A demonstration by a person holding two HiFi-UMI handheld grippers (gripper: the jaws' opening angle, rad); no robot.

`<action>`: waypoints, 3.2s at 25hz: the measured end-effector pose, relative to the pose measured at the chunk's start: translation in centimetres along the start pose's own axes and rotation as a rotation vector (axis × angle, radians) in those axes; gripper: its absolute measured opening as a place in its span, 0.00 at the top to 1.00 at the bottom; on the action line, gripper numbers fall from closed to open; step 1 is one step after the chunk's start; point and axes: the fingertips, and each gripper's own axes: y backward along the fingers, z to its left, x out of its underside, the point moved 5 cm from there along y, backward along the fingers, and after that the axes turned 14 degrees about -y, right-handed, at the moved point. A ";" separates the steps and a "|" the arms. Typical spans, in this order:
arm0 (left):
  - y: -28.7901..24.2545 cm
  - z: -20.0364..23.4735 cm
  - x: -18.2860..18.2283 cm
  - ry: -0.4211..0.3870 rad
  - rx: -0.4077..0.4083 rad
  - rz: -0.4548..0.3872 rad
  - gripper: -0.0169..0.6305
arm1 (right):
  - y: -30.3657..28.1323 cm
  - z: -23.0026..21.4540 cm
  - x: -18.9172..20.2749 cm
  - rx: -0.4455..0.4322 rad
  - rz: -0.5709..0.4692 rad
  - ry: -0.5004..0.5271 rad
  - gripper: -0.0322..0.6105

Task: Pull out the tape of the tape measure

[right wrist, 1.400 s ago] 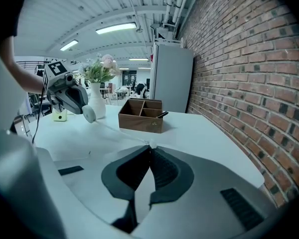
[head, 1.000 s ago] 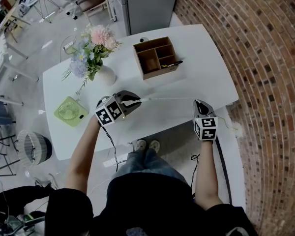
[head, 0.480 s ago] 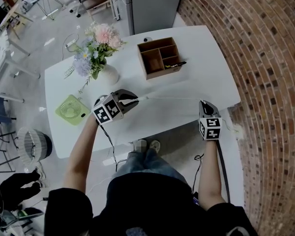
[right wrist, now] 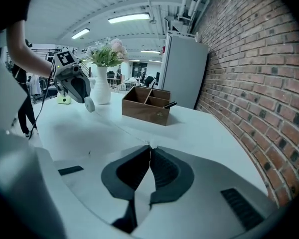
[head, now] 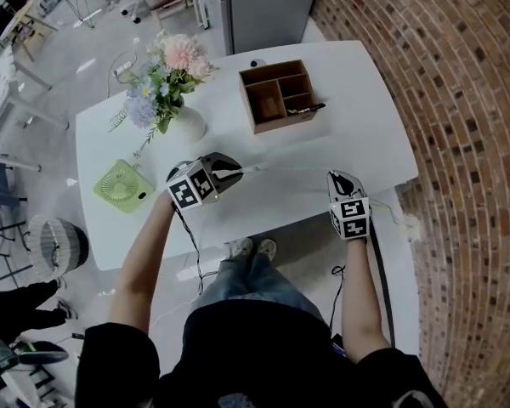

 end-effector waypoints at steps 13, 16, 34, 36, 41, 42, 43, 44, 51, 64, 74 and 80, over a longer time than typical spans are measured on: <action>-1.6 -0.7 2.6 0.032 0.020 0.063 0.89 | -2.5 0.9 1.3 -0.024 0.047 -0.006 0.94; -2.0 -0.8 3.3 0.046 0.026 0.075 0.89 | -3.2 1.0 1.9 -0.027 0.075 -0.004 0.94; -3.0 -0.9 3.9 0.046 0.037 0.126 0.88 | -4.1 1.1 3.1 -0.017 0.133 -0.002 0.94; -3.2 -0.8 3.6 0.044 0.037 0.107 0.88 | -4.1 1.0 3.1 -0.016 0.132 -0.006 0.93; -3.1 -0.7 3.7 0.072 0.016 0.111 0.87 | -3.9 1.0 3.1 -0.020 0.133 -0.023 0.92; -3.1 -0.6 3.6 0.078 0.008 0.106 0.86 | -3.9 1.0 3.1 -0.020 0.132 -0.027 0.89; -3.1 -0.5 3.6 0.085 0.001 0.099 0.84 | -3.8 0.9 3.1 -0.019 0.130 -0.031 0.84; -3.1 -0.4 3.5 0.093 -0.002 0.093 0.80 | -3.7 0.8 3.0 -0.017 0.127 -0.038 0.80; -2.4 -0.2 2.7 0.131 -0.027 0.048 0.69 | -2.8 0.1 2.7 -0.029 0.087 -0.141 0.66; 3.8 4.3 -3.0 0.383 -0.405 -0.254 0.82 | 2.7 -0.8 -3.9 -0.011 -0.230 -0.343 0.67; 8.9 6.8 -8.0 0.456 -0.747 -0.389 0.93 | 8.3 0.9 -10.2 0.021 -0.497 -0.329 0.88; 8.7 5.7 -9.6 0.434 -0.786 -0.375 0.94 | 9.8 1.1 -10.8 0.042 -0.558 -0.332 0.95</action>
